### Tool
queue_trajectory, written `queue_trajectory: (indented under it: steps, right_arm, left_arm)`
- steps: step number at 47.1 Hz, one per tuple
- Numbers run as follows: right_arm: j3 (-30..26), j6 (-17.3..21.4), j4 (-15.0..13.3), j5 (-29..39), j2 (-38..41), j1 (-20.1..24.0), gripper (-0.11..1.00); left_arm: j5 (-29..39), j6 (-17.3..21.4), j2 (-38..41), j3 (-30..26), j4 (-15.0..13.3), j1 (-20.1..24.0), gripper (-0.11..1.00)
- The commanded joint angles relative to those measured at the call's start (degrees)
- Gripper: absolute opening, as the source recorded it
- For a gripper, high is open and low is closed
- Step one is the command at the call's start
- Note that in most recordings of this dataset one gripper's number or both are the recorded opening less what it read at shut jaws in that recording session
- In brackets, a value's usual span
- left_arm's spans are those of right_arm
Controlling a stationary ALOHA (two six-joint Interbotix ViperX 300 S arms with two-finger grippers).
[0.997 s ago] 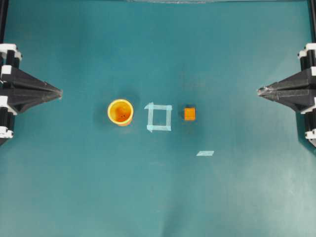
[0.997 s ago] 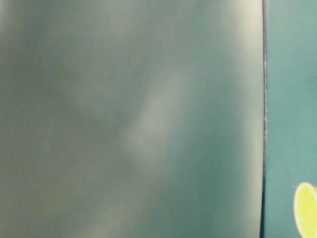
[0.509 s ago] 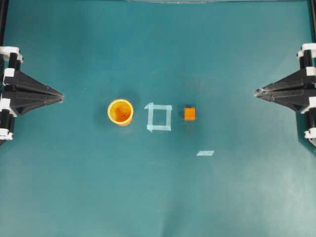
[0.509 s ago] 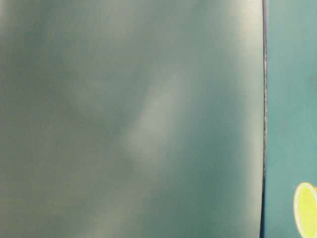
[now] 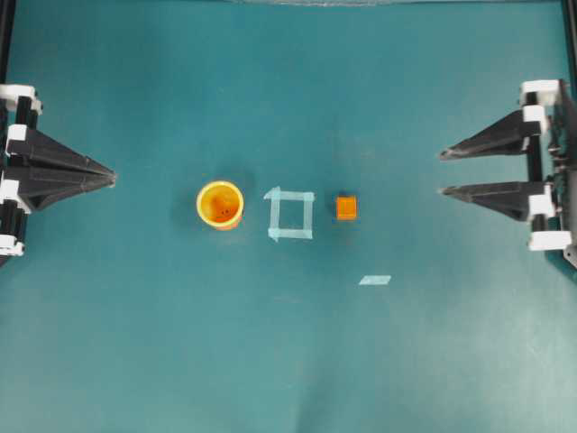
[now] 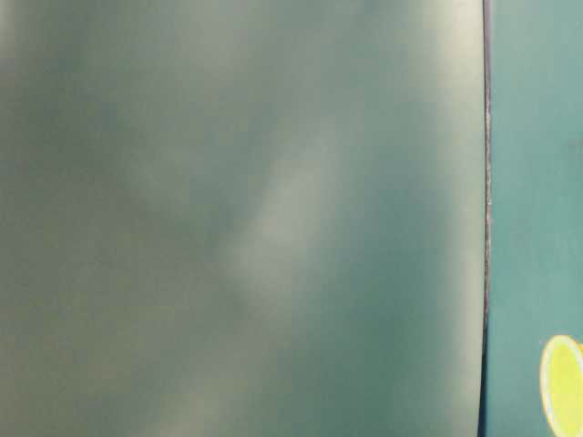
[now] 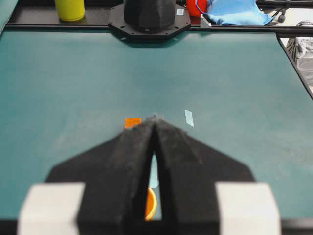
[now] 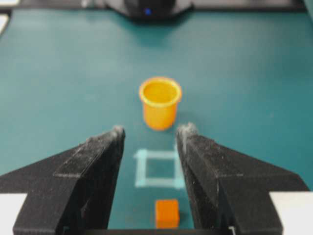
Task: Move the block backward with right arm.
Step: 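Move the right gripper left over the orange cube, fingers open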
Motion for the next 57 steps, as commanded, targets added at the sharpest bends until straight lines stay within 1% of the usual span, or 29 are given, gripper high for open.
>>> queue_trajectory:
  steps: [1,8,16,28,35,46,57]
  right_arm:
    - [-2.2,0.0,0.2,0.0,2.6,-1.1,0.53]
    - [-3.1,0.0,0.2,0.0,7.7,-3.1,0.53]
    - [-4.7,0.0,0.2,0.1,14.6,-3.5,0.54]
    - [-10.5,-0.3,0.0,3.3,27.3,-3.4,0.54]
    - [-13.0,-0.4,-0.1,4.2,33.0,-3.4,0.54]
    - [-14.7,-0.4,-0.1,4.1,38.8,-3.3,0.55]
    - [-14.6,-0.4,-0.1,4.1,42.1,-2.1,0.55]
  left_arm:
    - [-0.3,0.1,0.4,-1.7,0.2,-0.2,0.0]
    - [-0.3,0.1,0.4,-1.7,0.2,-0.2,0.0]
    - [-0.3,0.1,0.4,-1.8,0.2,-0.2,0.0]
    - [-0.3,0.1,0.3,-1.8,0.2,-0.2,0.0]
    - [-0.3,0.1,0.3,-1.8,0.2,-0.2,0.0]
    - [-0.2,0.1,0.1,-1.8,0.2,-0.2,0.0]
    - [-0.2,0.1,0.1,-1.8,0.2,-0.2,0.0]
